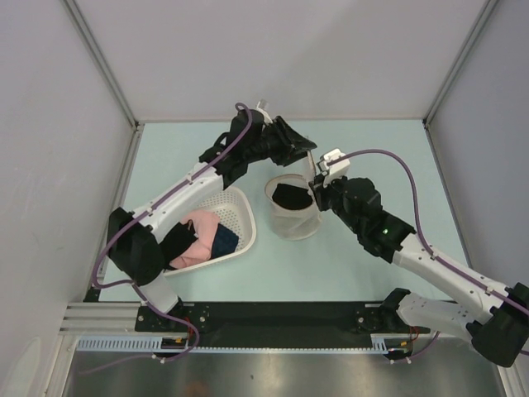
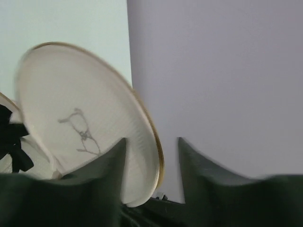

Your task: Place the bra in the laundry bag and zip it closed

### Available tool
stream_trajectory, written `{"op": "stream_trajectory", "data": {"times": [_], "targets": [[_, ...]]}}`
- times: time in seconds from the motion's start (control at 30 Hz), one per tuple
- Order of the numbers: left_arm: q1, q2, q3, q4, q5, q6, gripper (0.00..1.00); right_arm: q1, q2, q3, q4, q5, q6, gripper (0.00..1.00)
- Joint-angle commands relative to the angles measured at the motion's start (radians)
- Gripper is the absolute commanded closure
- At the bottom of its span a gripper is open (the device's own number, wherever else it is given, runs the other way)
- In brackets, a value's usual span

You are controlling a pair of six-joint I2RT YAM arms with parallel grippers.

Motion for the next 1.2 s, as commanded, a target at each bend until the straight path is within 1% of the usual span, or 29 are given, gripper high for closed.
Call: {"op": "stream_trajectory", "data": {"times": [0.0,0.03,0.07,0.1,0.13,0.17,0.2,0.23,0.27,0.3,0.33,0.37,0.4,0.43,0.47,0.5,0.53,0.6,0.63,0.7,0.73,0.77,0.8,0.83,0.9,0.93,1.07,1.13,1.17], "targets": [[0.012,-0.042,-0.050,0.101,0.005,0.067,0.66,0.018,-0.034,0.039,-0.050,0.067,0.035,0.74],[0.018,-0.044,-0.062,0.155,0.023,0.096,0.69,0.017,-0.040,0.042,-0.074,0.069,0.052,0.68],[0.027,-0.042,-0.082,0.177,0.098,0.147,0.78,0.015,-0.050,0.042,-0.111,0.069,0.081,0.64],[0.047,-0.035,-0.093,0.196,0.139,0.171,0.85,0.009,-0.062,0.045,-0.136,0.065,0.145,0.57],[0.058,-0.032,-0.110,0.279,0.178,0.191,0.91,-0.015,-0.068,0.050,-0.168,0.040,0.178,0.50],[0.065,-0.029,-0.146,0.311,0.256,0.214,0.99,-0.031,-0.074,0.054,-0.232,0.020,0.218,0.48],[0.084,-0.022,-0.163,0.346,0.296,0.224,1.00,-0.047,-0.082,0.056,-0.262,0.004,0.252,0.37],[0.091,0.000,-0.179,0.419,0.348,0.231,1.00,-0.073,-0.103,0.050,-0.289,-0.044,0.335,0.31],[0.097,0.016,-0.194,0.446,0.438,0.244,1.00,-0.139,-0.111,0.044,-0.327,-0.092,0.365,0.28],[0.111,0.034,-0.199,0.463,0.483,0.251,1.00,-0.187,-0.117,0.036,-0.346,-0.150,0.393,0.25],[0.116,0.059,-0.206,0.490,0.514,0.259,1.00,-0.231,-0.128,0.021,-0.355,-0.268,0.445,0.24],[0.124,0.068,-0.228,0.507,0.535,0.274,1.00,-0.324,-0.129,0.018,-0.383,-0.313,0.465,0.20],[0.139,0.074,-0.238,0.524,0.580,0.279,1.00,-0.372,-0.134,0.009,-0.388,-0.359,0.482,0.13],[0.147,0.080,-0.248,0.562,0.600,0.284,1.00,-0.415,-0.136,0.001,-0.383,-0.448,0.496,0.08],[0.156,0.094,-0.257,0.575,0.623,0.297,1.00,-0.513,-0.128,-0.025,-0.345,-0.503,0.523,0.05],[0.171,0.103,-0.258,0.585,0.670,0.307,1.00,-0.555,-0.114,-0.039,-0.311,-0.569,0.537,0.02],[0.180,0.117,-0.255,0.607,0.702,0.311,1.00,-0.601,-0.091,-0.051,-0.236,-0.712,0.555,0.01],[0.206,0.158,-0.248,0.612,0.738,0.314,1.00,-0.682,-0.010,-0.086,-0.161,-0.815,0.628,0.01],[0.214,0.168,-0.248,0.630,0.765,0.313,1.00,-0.695,0.016,-0.097,-0.083,-0.886,0.649,0.01],[0.237,0.189,-0.275,0.689,0.787,0.258,1.00,-0.706,0.100,-0.117,-0.021,-0.921,0.686,0.01],[0.245,0.195,-0.289,0.792,0.807,0.223,1.00,-0.706,0.127,-0.122,0.040,-0.947,0.698,0.01],[0.251,0.200,-0.313,0.837,0.816,0.159,1.00,-0.704,0.157,-0.128,0.078,-0.964,0.713,0.02],[0.262,0.206,-0.323,0.874,0.819,0.137,1.00,-0.703,0.200,-0.154,0.123,-0.979,0.759,0.04],[0.268,0.208,-0.331,0.915,0.824,0.124,1.00,-0.701,0.225,-0.166,0.216,-1.000,0.781,0.04],[0.272,0.212,-0.344,0.931,0.827,0.104,1.00,-0.698,0.281,-0.197,0.302,-1.010,0.825,0.08],[0.272,0.214,-0.347,0.934,0.827,0.103,1.00,-0.690,0.300,-0.203,0.374,-1.022,0.836,0.10],[0.274,0.209,-0.370,0.969,0.833,0.077,1.00,-0.670,0.369,-0.217,0.481,-1.024,0.861,0.21],[0.276,0.205,-0.372,0.978,0.839,0.067,1.00,-0.667,0.404,-0.231,0.523,-1.014,0.870,0.30],[0.276,0.206,-0.374,0.981,0.844,0.066,1.00,-0.664,0.414,-0.235,0.543,-1.017,0.878,0.32]]}}
